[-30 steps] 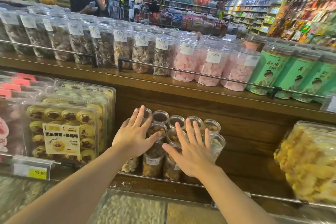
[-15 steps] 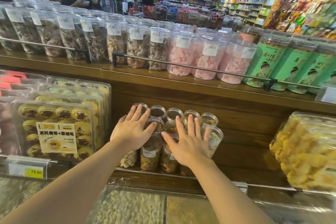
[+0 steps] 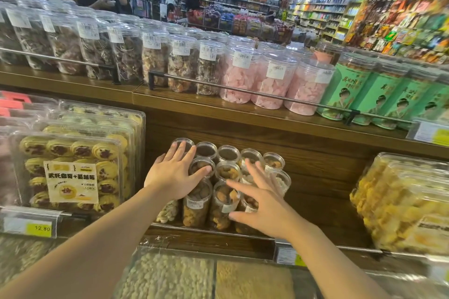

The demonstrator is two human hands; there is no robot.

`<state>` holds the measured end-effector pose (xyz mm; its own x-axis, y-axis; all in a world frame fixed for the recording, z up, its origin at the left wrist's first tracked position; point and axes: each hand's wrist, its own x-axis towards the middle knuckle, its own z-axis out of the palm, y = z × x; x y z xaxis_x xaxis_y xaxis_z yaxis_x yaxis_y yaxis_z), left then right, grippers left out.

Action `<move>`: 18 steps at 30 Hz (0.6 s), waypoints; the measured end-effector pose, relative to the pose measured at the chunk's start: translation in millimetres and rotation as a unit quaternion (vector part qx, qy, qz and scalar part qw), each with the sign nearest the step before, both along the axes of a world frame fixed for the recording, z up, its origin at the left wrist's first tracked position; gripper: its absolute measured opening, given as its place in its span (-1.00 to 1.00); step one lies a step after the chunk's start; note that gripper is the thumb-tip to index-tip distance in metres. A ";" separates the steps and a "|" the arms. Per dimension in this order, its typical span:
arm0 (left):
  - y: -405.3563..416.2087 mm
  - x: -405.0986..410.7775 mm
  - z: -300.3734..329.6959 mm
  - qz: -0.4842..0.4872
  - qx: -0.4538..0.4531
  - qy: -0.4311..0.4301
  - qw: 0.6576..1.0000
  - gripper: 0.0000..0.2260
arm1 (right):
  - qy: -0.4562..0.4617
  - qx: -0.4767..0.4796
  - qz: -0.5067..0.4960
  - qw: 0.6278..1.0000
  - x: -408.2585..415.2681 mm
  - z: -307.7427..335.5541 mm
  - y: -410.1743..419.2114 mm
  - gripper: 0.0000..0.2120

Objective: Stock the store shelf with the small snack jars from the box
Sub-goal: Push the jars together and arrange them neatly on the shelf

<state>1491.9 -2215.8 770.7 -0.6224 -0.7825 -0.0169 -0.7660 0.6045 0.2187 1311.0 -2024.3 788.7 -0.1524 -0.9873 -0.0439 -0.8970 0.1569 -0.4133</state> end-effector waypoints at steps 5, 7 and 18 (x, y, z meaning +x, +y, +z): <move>-0.5 -0.3 0.6 0.004 -0.001 -0.001 1.000 -0.21 | 0.054 -0.040 -0.001 0.998 9.9 2.5 -12.5 -0.60; -0.2 -1.0 0.6 0.004 0.001 -0.003 1.000 -0.21 | 0.056 -0.056 -0.017 0.997 12.2 1.1 -11.8 -0.61; -0.1 -0.8 0.3 0.005 0.001 -0.001 1.000 -0.22 | 0.008 -0.102 -0.110 0.989 10.6 16.0 -14.5 -0.29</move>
<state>1491.1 -2215.9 771.0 -0.6139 -0.7892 -0.0197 -0.7729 0.5958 0.2185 1321.6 -2038.8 804.7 -0.3640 -0.9182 0.1563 -0.8570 0.2645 -0.4423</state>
